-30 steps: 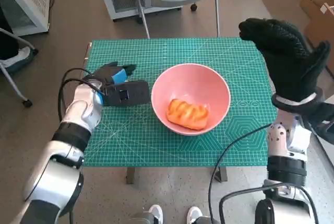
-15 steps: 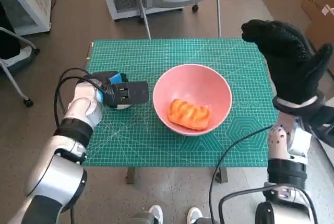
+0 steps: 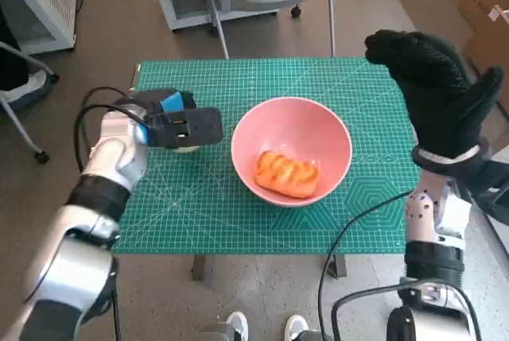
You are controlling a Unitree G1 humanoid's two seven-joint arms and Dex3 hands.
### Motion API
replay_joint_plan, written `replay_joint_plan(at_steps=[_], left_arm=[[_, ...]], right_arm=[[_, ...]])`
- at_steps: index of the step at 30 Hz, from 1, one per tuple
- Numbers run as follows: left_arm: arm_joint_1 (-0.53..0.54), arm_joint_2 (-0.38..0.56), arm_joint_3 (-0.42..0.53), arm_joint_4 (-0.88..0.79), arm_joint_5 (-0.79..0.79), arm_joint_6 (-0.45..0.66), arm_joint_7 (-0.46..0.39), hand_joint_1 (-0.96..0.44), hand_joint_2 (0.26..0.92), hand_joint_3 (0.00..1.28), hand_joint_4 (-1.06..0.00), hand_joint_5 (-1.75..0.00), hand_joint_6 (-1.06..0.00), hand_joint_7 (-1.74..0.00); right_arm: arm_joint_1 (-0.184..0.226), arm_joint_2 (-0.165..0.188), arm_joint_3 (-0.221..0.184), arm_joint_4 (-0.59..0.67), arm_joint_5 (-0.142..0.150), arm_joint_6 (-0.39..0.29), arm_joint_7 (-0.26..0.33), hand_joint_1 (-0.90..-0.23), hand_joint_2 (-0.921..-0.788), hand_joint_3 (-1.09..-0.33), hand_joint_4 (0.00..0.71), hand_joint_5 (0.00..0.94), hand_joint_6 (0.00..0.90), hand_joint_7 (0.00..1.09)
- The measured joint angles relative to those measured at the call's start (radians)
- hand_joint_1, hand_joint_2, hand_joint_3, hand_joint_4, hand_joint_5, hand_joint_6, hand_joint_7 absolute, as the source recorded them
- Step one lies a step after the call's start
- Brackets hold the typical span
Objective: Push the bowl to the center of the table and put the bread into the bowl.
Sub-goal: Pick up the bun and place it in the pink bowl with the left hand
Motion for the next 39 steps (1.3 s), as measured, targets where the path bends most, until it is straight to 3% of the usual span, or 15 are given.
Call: replay_joint_plan(at_steps=[20, 25, 30, 39], left_arm=[[0.173, 0.101, 0.141, -0.527, -0.049, 0.056, -0.078, 0.0, 0.918, 0.04, -0.75, -1.11, -0.64, -1.14], [0.2, 0.103, 0.17, -0.69, -0.051, 0.091, -0.106, 0.0, 0.915, 0.03, -0.76, -1.15, -0.67, -1.06], [0.209, 0.084, 0.177, -0.837, -0.048, 0.115, -0.115, 0.0, 0.909, 0.03, -0.77, -1.17, -0.7, -1.0], [0.21, -0.01, 0.139, -0.942, -0.049, 0.079, -0.113, 0.0, 0.911, 0.02, -0.78, -1.06, -0.68, -1.12]], right_arm=[[0.001, 0.004, 0.0, 0.0, 0.006, 0.0, 0.01, -0.656, -0.921, -0.704, 0.359, 0.001, 0.47, 0.0], [0.001, 0.004, -0.001, -0.001, 0.007, 0.0, 0.01, -0.656, -0.921, -0.703, 0.359, 0.001, 0.47, 0.0], [0.001, 0.008, 0.0, 0.0, 0.006, 0.0, 0.01, -0.657, -0.921, -0.703, 0.36, 0.001, 0.471, 0.0], [0.005, 0.025, 0.005, -0.005, 0.006, -0.007, 0.01, -0.652, -0.921, -0.708, 0.359, 0.0, 0.455, 0.0]])
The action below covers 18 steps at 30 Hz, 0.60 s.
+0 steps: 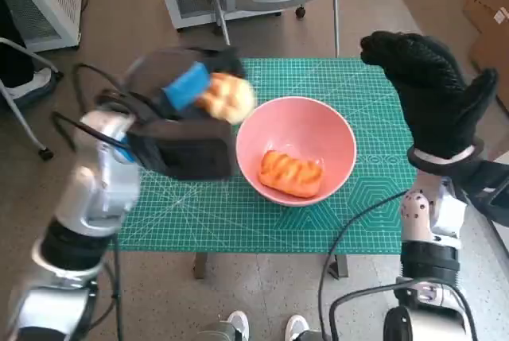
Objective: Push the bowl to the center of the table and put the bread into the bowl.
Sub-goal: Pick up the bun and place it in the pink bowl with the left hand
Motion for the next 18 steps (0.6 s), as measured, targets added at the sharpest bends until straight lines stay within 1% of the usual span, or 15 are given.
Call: replay_joint_plan(at_steps=[6, 18], left_arm=[[-0.007, -0.058, -0.041, 0.021, -0.003, -0.059, 0.0, 0.0, 0.912, 0.02, -0.79, -1.04, -0.67, -1.14], [-0.073, -0.144, -0.105, 0.226, 0.0, -0.162, 0.012, 0.0, 0.92, 0.03, -0.77, -1.1, -0.64, -1.13]], right_arm=[[0.007, -0.001, -0.001, -0.009, 0.0, -0.002, 0.0, -0.64, -0.921, -0.724, 0.353, 0.0, 0.45, 0.0], [0.024, -0.007, -0.005, -0.042, -0.01, -0.008, -0.025, -0.629, -0.921, -0.748, 0.351, 0.0, 0.449, 0.0]])
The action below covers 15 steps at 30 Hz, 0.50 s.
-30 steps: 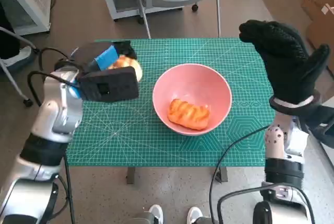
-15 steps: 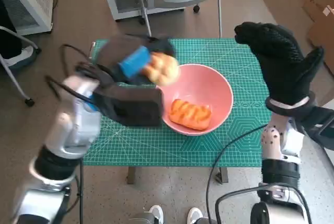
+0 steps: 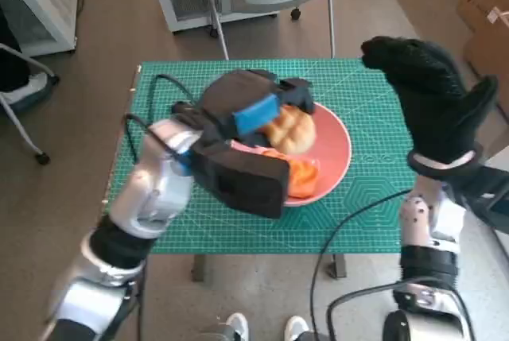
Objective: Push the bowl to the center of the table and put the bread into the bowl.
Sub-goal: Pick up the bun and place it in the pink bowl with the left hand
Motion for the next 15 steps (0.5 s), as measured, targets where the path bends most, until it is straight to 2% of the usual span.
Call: replay_joint_plan(at_steps=[7, 8, 9, 10, 11, 12, 15], left_arm=[[-0.037, -0.041, 0.005, 0.169, -0.034, -0.065, 0.015, 0.0, 0.921, 0.09, -0.72, -1.19, -0.56, -1.18], [-0.04, -0.046, 0.011, 0.194, -0.05, -0.071, 0.015, 0.0, 0.906, 0.09, -0.6, -0.94, -0.49, -0.97], [-0.042, -0.054, 0.021, 0.221, -0.07, -0.074, 0.013, 0.0, 0.902, 0.08, -0.57, -0.7, -0.47, -0.76], [-0.044, -0.061, 0.028, 0.24, -0.088, -0.075, 0.009, -0.02, 0.892, 0.07, -0.47, -0.49, -0.42, -0.6], [-0.046, -0.069, 0.038, 0.261, -0.104, -0.074, 0.004, -0.03, 0.889, 0.06, -0.44, -0.41, -0.4, -0.53], [-0.047, -0.074, 0.045, 0.28, -0.118, -0.074, 0.002, -0.08, 0.878, 0.05, -0.33, -0.26, -0.33, -0.42], [-0.048, -0.08, 0.055, 0.319, -0.141, -0.072, -0.004, -0.19, 0.865, 0.03, -0.2, -0.09, -0.23, -0.27]], right_arm=[[0.018, -0.007, 0.001, -0.031, -0.002, 0.0, -0.018, -0.639, -0.921, -0.749, 0.348, 0.0, 0.447, 0.0], [0.019, -0.009, 0.001, -0.033, -0.002, 0.0, -0.02, -0.64, -0.921, -0.75, 0.347, 0.0, 0.446, 0.0], [0.021, -0.012, 0.0, -0.036, -0.002, 0.0, -0.022, -0.642, -0.921, -0.75, 0.347, 0.0, 0.446, 0.0], [0.023, -0.015, 0.0, -0.038, -0.002, 0.0, -0.024, -0.643, -0.921, -0.75, 0.346, 0.0, 0.445, 0.0], [0.025, -0.019, 0.0, -0.04, -0.002, 0.0, -0.025, -0.644, -0.921, -0.751, 0.345, 0.0, 0.445, 0.0], [0.027, -0.021, 0.0, -0.041, -0.002, 0.0, -0.027, -0.647, -0.921, -0.751, 0.344, 0.0, 0.444, 0.0], [0.032, -0.028, -0.001, -0.042, -0.002, 0.0, -0.034, -0.651, -0.921, -0.751, 0.343, 0.0, 0.443, 0.0]])
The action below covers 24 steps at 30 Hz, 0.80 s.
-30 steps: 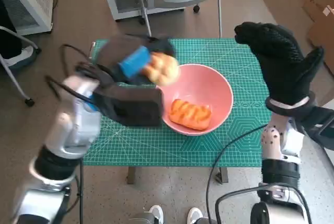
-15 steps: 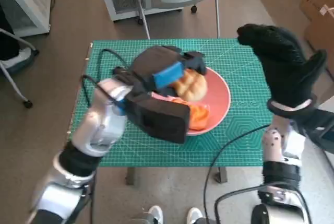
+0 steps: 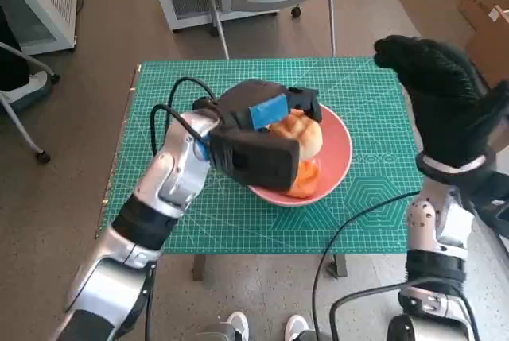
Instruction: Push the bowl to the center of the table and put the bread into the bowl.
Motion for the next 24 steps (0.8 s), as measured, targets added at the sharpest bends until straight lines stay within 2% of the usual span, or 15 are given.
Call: replay_joint_plan(at_steps=[3, 5, 11, 18, 24], left_arm=[[0.0, 0.001, 0.005, 0.016, -0.007, 0.0, 0.001, -0.28, 0.864, 0.02, -0.14, -0.02, -0.19, -0.21], [0.0, 0.002, 0.012, 0.02, -0.016, -0.007, 0.011, -0.29, 0.864, 0.02, -0.12, -0.01, -0.19, -0.21], [0.003, 0.007, 0.043, 0.029, -0.031, -0.103, 0.091, -0.37, 0.861, 0.01, -0.02, 0.0, -0.11, -0.16], [0.018, 0.023, 0.078, 0.104, -0.035, -0.291, 0.24, -0.54, 0.91, 0.05, 0.0, 0.0, -0.02, -0.13], [0.039, 0.019, 0.152, 0.166, -0.152, -0.403, 0.252, -0.6, 0.92, 0.16, 0.0, 0.0, 0.0, -0.13]], right_arm=[[0.001, -0.006, -0.001, 0.0, 0.0, 0.001, -0.006, -0.653, -0.921, -0.75, 0.342, 0.0, 0.443, 0.0], [0.001, -0.009, -0.003, -0.002, 0.0, 0.001, -0.013, -0.653, -0.921, -0.75, 0.342, 0.0, 0.442, 0.0], [0.001, -0.01, -0.004, -0.001, -0.003, -0.005, -0.03, -0.654, -0.921, -0.746, 0.342, 0.0, 0.43, 0.0], [-0.011, -0.013, -0.007, 0.015, -0.02, -0.027, -0.056, -0.643, -0.921, -0.746, 0.331, 0.0, 0.426, 0.0], [-0.032, -0.016, -0.006, 0.031, -0.039, -0.039, -0.077, -0.642, -0.921, -0.747, 0.325, 0.0, 0.426, 0.0]])
